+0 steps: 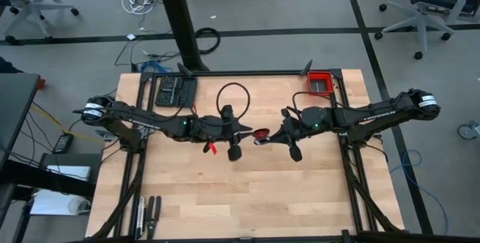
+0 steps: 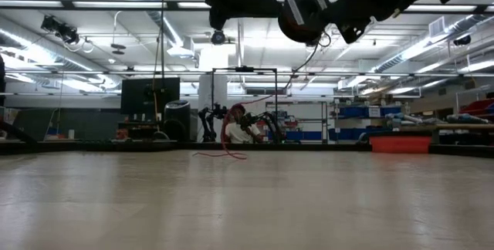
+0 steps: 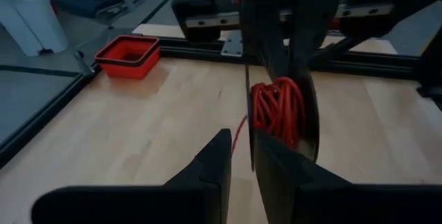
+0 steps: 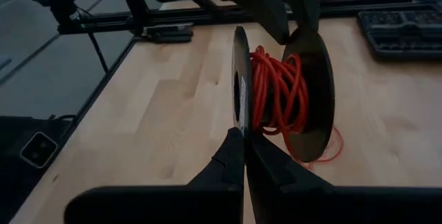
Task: Coil cords
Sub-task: Coil the red wire on the black spool
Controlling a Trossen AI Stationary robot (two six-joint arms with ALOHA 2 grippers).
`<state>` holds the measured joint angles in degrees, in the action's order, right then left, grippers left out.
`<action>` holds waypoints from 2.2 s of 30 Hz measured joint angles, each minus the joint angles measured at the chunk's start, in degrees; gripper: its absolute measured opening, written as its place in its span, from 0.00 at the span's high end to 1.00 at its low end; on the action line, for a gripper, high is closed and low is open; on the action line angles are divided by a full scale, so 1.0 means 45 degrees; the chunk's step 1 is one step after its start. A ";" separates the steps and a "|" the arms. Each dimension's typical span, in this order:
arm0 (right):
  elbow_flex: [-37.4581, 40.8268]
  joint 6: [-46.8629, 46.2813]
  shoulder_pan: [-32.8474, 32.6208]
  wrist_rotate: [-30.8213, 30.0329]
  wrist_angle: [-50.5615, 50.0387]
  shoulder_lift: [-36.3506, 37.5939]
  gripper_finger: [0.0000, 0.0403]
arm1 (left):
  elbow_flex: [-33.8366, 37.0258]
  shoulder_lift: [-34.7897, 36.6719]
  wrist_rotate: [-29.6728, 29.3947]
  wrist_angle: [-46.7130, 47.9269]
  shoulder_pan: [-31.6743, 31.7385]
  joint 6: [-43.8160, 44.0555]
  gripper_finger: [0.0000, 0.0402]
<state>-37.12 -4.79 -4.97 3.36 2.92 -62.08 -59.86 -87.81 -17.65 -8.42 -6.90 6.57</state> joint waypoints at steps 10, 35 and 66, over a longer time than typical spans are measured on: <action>0.0000 0.0372 -0.0040 -0.0035 0.0793 0.0000 1.00 | 0.0000 0.0000 0.0422 -0.0162 0.0025 -0.0005 0.83; -0.0008 0.0245 -0.1950 -0.6580 -0.0767 0.1760 0.81 | 0.0015 0.0015 -0.0776 -0.0779 0.0000 -0.0981 1.00; 0.2457 0.1632 -0.1884 -0.8916 0.9540 -0.3274 0.97 | 0.0015 0.0005 -0.0728 -0.3941 -0.0075 -0.0976 1.00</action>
<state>-26.07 2.55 -13.45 -36.76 45.85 -76.82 -59.79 -87.79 -20.93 -26.15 -7.24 2.17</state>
